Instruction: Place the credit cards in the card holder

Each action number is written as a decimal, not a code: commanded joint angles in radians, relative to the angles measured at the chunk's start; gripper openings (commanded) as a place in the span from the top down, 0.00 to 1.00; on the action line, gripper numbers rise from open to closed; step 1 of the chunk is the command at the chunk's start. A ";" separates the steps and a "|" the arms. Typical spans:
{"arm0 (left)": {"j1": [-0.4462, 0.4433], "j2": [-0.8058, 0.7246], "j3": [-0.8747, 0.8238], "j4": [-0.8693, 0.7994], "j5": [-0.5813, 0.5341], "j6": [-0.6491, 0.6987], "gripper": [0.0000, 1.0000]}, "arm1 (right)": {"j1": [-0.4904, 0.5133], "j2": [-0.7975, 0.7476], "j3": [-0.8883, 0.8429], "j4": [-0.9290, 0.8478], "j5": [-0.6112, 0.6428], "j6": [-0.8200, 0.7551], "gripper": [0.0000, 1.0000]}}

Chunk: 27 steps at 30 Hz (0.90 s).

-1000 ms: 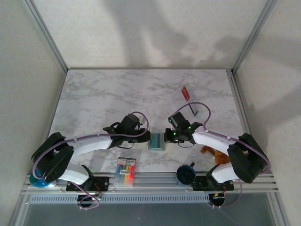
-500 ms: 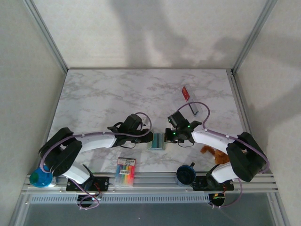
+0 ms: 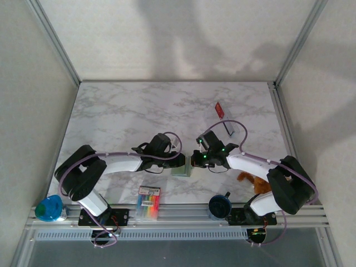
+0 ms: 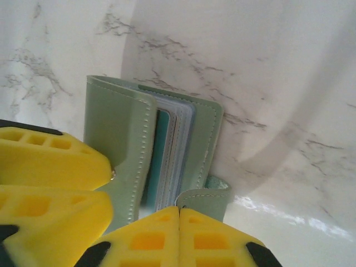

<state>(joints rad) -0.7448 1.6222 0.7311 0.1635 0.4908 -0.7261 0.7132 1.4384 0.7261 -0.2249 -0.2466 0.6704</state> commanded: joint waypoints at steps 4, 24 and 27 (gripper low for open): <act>0.017 -0.108 -0.006 -0.051 -0.033 0.000 0.56 | -0.007 0.031 -0.014 0.072 -0.050 0.008 1.00; 0.170 -0.236 -0.207 -0.046 0.057 0.045 0.64 | -0.006 0.106 0.007 0.153 -0.115 0.009 1.00; 0.161 -0.222 -0.206 -0.010 0.081 0.048 0.64 | -0.007 0.115 0.004 0.166 -0.124 0.009 1.00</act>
<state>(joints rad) -0.5739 1.3907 0.5209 0.0696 0.5091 -0.6987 0.7132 1.5322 0.7254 -0.0856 -0.3454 0.6773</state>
